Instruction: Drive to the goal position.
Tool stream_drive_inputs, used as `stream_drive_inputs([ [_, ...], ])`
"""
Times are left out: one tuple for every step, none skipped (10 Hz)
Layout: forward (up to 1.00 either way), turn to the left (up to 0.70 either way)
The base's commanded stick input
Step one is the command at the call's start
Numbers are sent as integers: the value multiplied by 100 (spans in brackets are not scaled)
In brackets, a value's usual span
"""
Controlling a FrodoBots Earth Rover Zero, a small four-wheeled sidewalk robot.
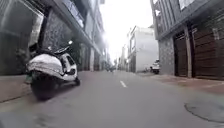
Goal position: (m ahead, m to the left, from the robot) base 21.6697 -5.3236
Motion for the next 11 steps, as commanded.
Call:
stream_drive_inputs([
  [100, 0],
  [100, 0],
  [100, 0],
  [100, 0],
  [100, 0],
  [100, 1],
  [100, 4],
  [100, 1],
  [100, 0],
  [100, 0],
  [100, 0],
])
